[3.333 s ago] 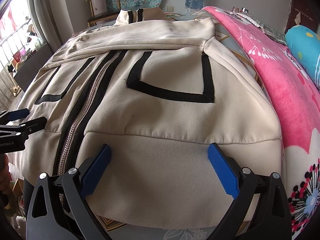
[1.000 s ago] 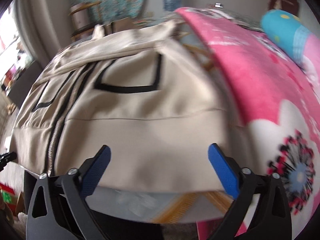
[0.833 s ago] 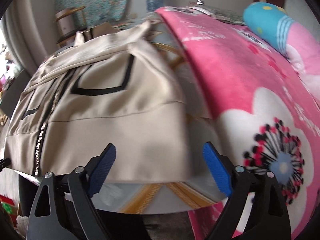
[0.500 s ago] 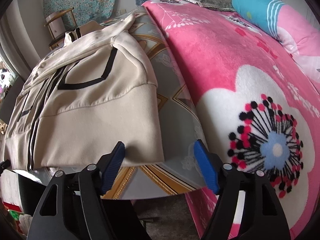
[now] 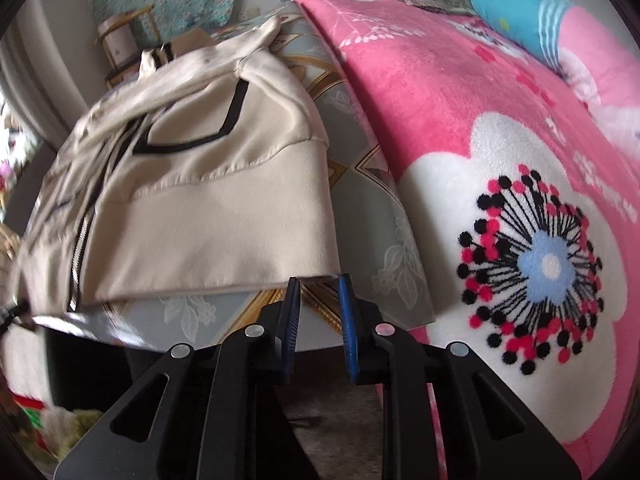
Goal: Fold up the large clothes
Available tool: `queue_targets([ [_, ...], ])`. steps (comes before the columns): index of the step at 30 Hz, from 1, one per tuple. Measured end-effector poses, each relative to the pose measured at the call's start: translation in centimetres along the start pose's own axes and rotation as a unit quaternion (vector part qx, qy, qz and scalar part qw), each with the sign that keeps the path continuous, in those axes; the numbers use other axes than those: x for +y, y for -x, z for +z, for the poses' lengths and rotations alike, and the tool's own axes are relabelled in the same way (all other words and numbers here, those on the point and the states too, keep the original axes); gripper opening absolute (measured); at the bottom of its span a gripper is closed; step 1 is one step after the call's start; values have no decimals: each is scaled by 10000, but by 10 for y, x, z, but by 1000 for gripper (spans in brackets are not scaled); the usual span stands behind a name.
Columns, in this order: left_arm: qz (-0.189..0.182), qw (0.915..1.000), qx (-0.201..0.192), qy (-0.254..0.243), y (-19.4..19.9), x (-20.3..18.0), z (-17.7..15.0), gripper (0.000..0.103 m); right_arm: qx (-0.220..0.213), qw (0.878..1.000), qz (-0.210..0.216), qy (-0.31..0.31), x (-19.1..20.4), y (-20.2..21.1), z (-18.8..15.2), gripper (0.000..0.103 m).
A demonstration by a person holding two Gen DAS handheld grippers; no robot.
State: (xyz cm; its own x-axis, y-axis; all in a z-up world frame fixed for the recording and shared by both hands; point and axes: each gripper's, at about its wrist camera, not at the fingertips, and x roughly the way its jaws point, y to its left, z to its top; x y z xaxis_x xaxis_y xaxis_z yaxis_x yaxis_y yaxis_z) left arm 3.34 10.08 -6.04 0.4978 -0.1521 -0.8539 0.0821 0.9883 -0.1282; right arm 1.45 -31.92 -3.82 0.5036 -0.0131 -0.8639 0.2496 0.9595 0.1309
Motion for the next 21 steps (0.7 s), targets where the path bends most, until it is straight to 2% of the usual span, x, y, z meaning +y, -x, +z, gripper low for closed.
queue_targets([
  [4,-18,10000,5,0,1,0,1,18,-13,9996,196,-194,-4,-3,7,25],
  [11,-16,10000,-7,17,1,1,1,18,99,9992,381,-79,6,-9,15,31],
  [13,-18,10000,-10,18,2,1,1,18,119,9994,339,-34,6,-6,15,38],
  [15,-17,10000,-9,20,2,2,1,18,153,9988,459,-15,6,-1,13,50],
  [21,-13,10000,13,-28,2,2,2,18,142,9980,588,161,11,9,11,56],
])
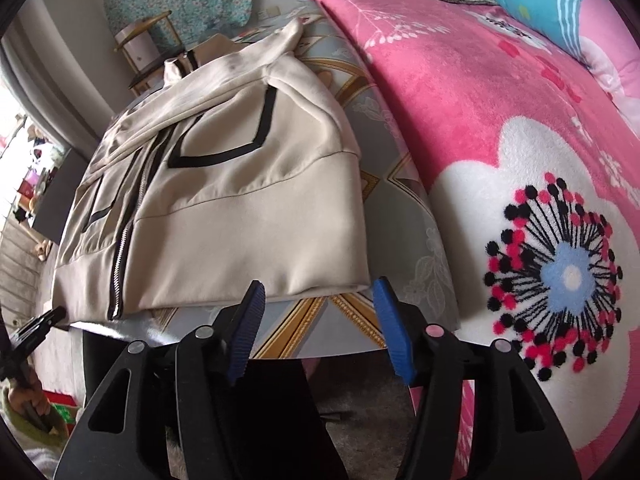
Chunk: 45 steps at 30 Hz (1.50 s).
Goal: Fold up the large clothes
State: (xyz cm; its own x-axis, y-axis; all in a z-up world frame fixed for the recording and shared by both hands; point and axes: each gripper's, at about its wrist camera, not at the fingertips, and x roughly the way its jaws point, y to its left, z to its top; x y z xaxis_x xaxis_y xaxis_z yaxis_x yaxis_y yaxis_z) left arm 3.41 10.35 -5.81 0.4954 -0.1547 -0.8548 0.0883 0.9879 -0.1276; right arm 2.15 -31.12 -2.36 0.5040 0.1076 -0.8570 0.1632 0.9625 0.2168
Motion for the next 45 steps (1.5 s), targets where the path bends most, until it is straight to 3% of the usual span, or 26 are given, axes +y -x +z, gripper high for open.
queue_targets([
  [6,-1,10000,-15,25,-1,-1,-2,18,-81,9993,-365,61,3,-14,7,54],
  [9,19,10000,-57,-25,0,-2,-3,18,-63,9977,-644,178,6,-20,5,35],
  [12,56,9998,-131,-156,2,-6,-5,16,-98,9981,-569,227,6,-18,3,18],
  [15,63,9992,-244,-306,7,-10,-5,10,-168,9981,-523,276,10,-14,2,10],
  [24,-315,9960,-826,-140,38,-6,16,5,-685,9964,-344,363,23,16,22,9],
  [33,-504,9905,-1277,52,46,6,72,5,-1277,9893,-255,660,47,23,75,9],
  [37,-464,9898,-1339,152,38,15,102,5,-1428,9866,-239,756,58,14,109,9],
  [45,-423,9932,-956,510,-10,39,163,5,-1303,9881,-251,781,65,-35,173,9],
])
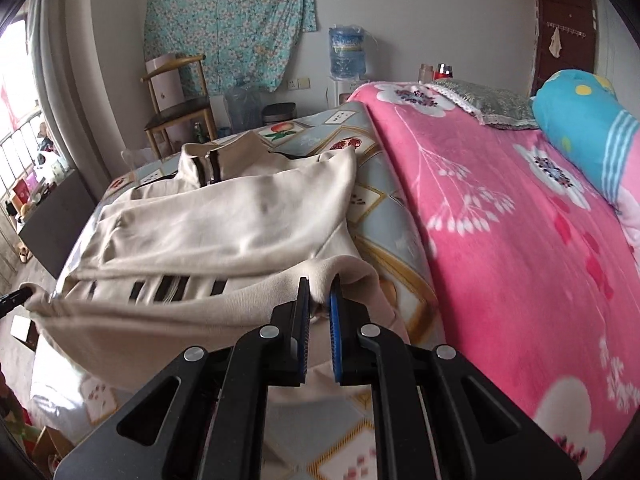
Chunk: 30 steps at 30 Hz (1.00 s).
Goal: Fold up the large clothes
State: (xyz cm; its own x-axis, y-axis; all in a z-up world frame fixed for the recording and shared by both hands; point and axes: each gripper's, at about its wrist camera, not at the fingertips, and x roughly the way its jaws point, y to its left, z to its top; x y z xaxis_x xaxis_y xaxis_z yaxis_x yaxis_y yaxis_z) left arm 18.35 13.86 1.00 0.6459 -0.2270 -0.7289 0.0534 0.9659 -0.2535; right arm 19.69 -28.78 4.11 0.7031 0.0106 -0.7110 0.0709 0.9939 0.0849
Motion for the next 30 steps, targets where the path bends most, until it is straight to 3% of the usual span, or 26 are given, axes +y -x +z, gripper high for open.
queue_targets([
  [6,30,9991,340,264,-45,18,14,10,671,9971,142,-341,-12,-71,7,10],
  [8,151,9987,295,379,-48,25,16,19,770,9961,119,-421,-13,-81,5,11],
  [9,231,9984,206,472,-46,31,17,28,780,9955,183,-514,-16,-84,6,17],
  [11,206,9978,121,612,-40,39,18,31,741,9945,365,-648,-18,-81,7,24],
  [14,188,9970,69,752,-27,49,13,36,570,9940,474,-799,-26,-66,7,46],
  [16,149,9969,48,766,-16,50,5,44,449,9951,276,-841,-33,-52,5,57],
  [20,106,9978,40,654,4,44,-18,52,358,9937,154,-1052,-52,-24,-6,61],
  [23,-76,9970,194,744,9,39,-37,57,565,9903,305,-1228,-61,-13,-24,63],
  [30,-784,9864,620,1303,-5,28,-76,66,1053,9825,652,-1390,-53,-7,-67,66],
])
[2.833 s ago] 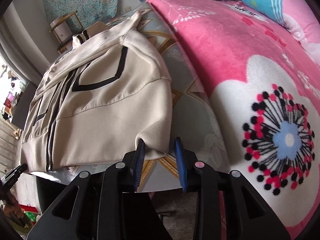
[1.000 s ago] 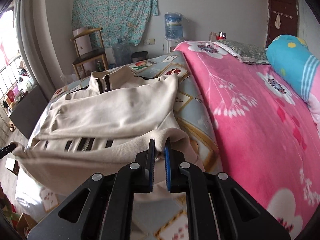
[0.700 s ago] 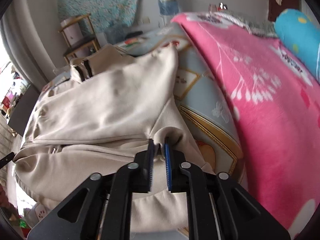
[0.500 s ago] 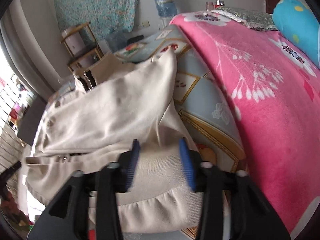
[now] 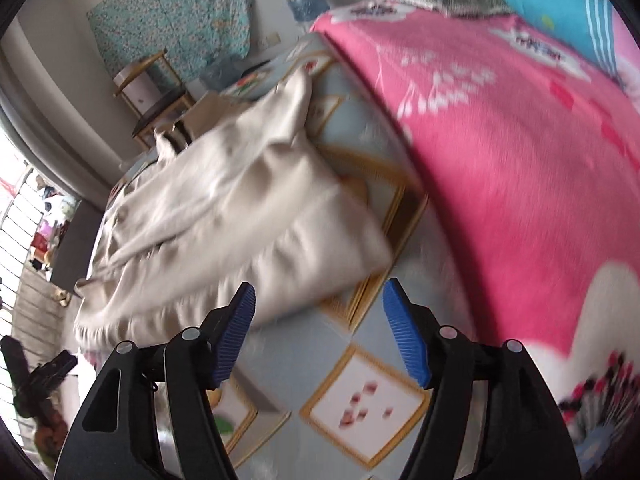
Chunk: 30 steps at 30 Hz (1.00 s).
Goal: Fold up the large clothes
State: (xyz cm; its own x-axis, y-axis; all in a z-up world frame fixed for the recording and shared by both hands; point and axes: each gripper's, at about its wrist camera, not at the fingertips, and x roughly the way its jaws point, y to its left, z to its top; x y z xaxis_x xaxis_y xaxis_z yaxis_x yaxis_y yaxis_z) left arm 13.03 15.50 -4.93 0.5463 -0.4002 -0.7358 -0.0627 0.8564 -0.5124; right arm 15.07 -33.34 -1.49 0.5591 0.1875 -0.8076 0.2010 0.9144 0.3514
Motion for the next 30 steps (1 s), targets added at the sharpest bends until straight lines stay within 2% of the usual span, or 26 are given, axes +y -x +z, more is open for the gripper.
queue_targets([
  [2,-165,9993,44,339,-8,6,-5,67,66,10000,23,-48,0,-4,-6,66],
  [5,-375,9960,-229,774,-8,15,-5,69,166,9995,89,-246,-4,-15,-7,66],
  [10,-722,9815,-701,1631,-14,35,4,69,-68,9952,461,-862,-16,-30,-2,66],
  [12,-678,9770,-886,1818,-15,35,7,69,-248,9917,558,-1130,-19,-34,1,66],
  [14,-449,9747,-1108,1886,-17,30,7,65,-428,9882,618,-1337,-19,-39,2,66],
  [16,-180,9725,-1270,1943,-20,25,7,49,-623,9856,551,-1470,-16,-43,3,66],
  [17,14,9715,-1360,1942,-22,22,7,45,-725,9841,514,-1538,-14,-44,3,66],
  [20,566,9741,-1505,1591,-30,7,12,35,-1007,9812,278,-1626,-5,-47,3,64],
  [21,745,9756,-1539,1380,-32,-1,13,29,-1060,9815,137,-1588,-3,-48,3,53],
  [22,957,9766,-1618,1048,-34,-12,14,25,-1127,9824,-44,-1487,1,-49,5,46],
  [23,1165,9759,-1701,711,-35,-23,16,23,-1153,9838,-145,-1364,3,-49,8,32],
  [24,1416,9727,-1823,246,-33,-37,16,20,-1162,9852,-205,-1244,4,-47,10,20],
  [26,1744,9616,-2084,-383,-24,-57,15,15,-1312,9880,-332,-750,14,-33,14,13],
  [28,1922,9484,-2363,-878,-8,-74,11,11,-1452,9876,-457,-375,24,-17,15,10],
  [30,1976,9399,-2526,-1171,4,-86,8,10,-1575,9864,-445,-134,31,3,14,9],
])
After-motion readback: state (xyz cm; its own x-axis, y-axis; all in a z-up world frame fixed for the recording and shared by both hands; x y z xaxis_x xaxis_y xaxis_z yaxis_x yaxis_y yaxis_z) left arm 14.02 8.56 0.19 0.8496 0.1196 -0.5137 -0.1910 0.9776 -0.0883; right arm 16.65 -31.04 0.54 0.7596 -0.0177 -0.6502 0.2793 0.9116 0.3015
